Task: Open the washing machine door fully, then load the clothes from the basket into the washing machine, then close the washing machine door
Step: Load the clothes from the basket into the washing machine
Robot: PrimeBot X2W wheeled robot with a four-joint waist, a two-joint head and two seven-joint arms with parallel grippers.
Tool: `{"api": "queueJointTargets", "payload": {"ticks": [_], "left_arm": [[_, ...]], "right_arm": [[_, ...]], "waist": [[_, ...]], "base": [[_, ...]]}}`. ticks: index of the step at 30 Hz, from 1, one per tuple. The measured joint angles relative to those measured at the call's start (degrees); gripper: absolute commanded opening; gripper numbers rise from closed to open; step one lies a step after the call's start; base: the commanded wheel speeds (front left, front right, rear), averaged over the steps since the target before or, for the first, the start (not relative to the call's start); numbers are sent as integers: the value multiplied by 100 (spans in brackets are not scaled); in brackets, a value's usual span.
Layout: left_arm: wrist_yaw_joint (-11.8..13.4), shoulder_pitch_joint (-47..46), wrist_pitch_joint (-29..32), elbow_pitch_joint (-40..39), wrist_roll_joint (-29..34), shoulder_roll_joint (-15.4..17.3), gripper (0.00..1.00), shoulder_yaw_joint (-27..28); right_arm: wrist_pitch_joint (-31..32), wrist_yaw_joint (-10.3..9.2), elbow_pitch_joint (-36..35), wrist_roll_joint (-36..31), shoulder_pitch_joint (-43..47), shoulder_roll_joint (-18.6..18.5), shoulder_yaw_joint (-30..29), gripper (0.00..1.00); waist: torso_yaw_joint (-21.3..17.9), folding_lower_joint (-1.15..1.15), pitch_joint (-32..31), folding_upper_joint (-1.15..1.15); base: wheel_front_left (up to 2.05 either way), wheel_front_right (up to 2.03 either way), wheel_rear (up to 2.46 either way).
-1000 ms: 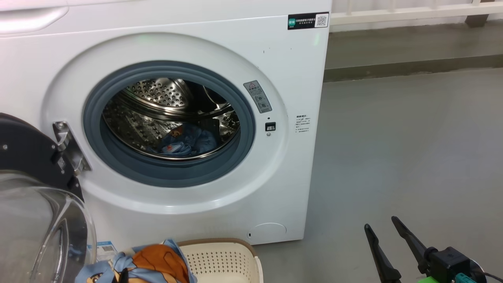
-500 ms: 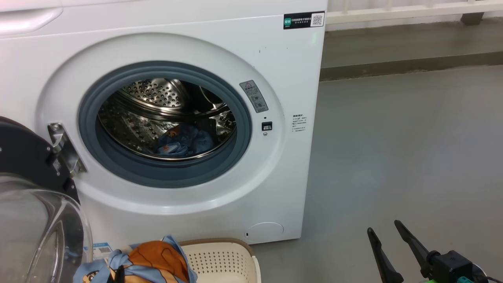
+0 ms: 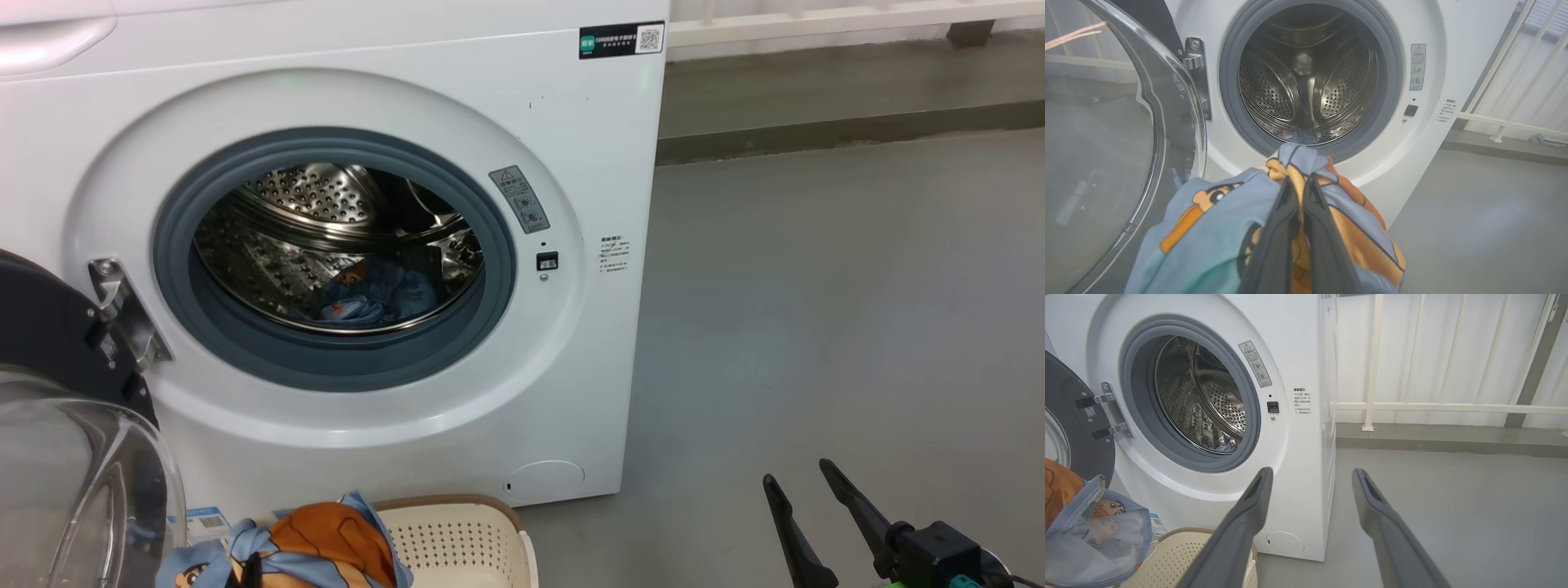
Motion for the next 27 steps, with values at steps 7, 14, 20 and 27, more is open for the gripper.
{"api": "queueJointTargets", "payload": {"ticks": [7, 14, 20, 27], "left_arm": [[15, 0, 0, -7, 0, -1, 0, -21], [16, 0, 0, -43, 0, 4, 0, -24], [25, -1, 0, -113, 91, 44, 0, -89], [92, -4, 1, -172, 143, 32, 0, -178]], "right_arm": [[0, 0, -1, -8, 0, 0, -9, 100], [0, 0, 32, -52, 0, 3, -30, 100], [0, 0, 52, -146, 0, 25, -44, 100], [0, 0, 115, -148, 0, 60, -45, 100]], "waist": [[3, 0, 26, 0], [4, 0, 54, 0], [0, 0, 85, 0], [9, 0, 104, 0]], "base": [[0, 0, 0], [0, 0, 0], [0, 0, 0], [0, 0, 0]]}}
